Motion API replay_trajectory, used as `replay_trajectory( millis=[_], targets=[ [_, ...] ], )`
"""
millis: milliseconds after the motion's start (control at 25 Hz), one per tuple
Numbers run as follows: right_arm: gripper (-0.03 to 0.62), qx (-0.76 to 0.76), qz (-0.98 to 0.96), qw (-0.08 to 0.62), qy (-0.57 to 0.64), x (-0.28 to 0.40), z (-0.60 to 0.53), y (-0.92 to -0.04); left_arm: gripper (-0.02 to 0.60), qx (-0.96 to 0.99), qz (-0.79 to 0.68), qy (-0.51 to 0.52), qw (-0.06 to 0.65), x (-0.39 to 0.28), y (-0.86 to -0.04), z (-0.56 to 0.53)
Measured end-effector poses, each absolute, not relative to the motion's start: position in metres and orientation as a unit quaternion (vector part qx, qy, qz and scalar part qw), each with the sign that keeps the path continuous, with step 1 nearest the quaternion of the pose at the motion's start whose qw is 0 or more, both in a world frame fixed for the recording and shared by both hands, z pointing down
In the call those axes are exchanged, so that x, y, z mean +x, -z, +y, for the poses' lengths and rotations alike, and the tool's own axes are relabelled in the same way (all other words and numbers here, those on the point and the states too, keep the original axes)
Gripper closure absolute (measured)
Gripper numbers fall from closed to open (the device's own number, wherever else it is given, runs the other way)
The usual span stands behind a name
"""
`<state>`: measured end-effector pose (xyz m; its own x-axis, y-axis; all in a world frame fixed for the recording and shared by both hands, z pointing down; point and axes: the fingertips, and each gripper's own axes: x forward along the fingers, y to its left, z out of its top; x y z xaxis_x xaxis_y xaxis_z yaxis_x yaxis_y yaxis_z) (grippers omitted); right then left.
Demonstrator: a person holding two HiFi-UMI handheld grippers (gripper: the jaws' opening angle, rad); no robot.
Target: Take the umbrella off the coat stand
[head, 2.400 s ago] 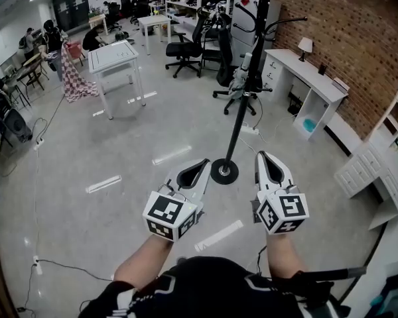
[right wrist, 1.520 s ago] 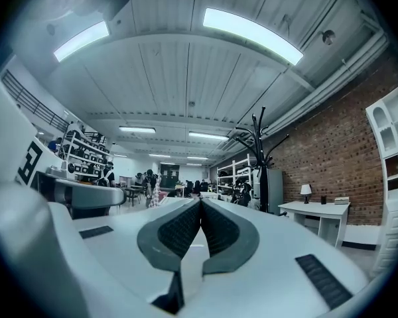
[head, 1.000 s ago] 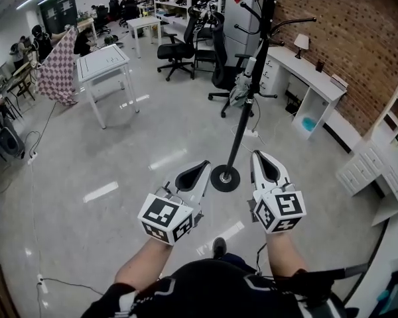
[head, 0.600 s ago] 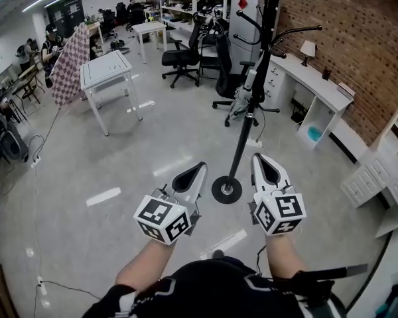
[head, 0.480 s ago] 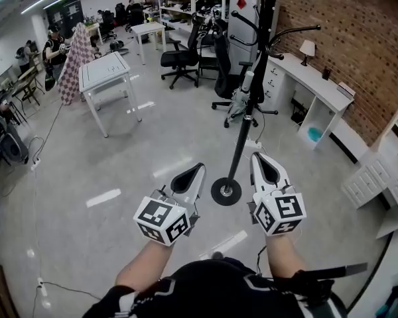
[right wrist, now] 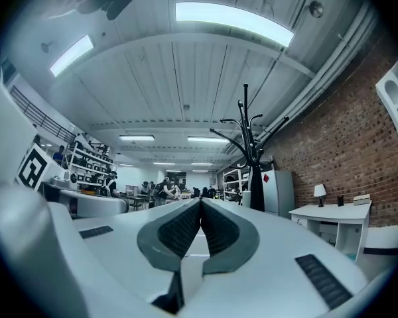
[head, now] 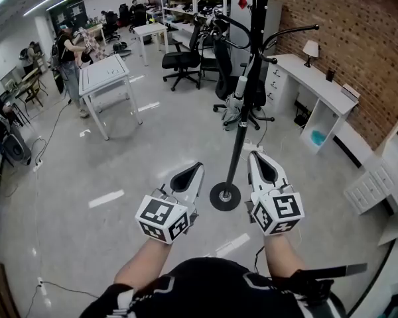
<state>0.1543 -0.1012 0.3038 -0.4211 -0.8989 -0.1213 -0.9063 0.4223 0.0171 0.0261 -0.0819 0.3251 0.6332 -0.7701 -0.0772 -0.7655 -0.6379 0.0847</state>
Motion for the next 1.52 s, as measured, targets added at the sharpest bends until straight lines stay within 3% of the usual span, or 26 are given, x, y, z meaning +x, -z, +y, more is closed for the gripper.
replay_trajectory(
  millis=[640, 1520],
  targets=[
    [0.588, -0.533, 0.844, 0.046, -0.039, 0.184, -0.156, -0.313, 0.575, 0.907, -0.419, 0.046, 0.023, 0.050, -0.331, -0.134],
    [0.586, -0.629, 0.775, 0.036, -0.055, 0.109, -0.258, -0.314, 0.575, 0.950, -0.306, 0.061, 0.015, -0.016, -0.322, -0.252]
  ],
)
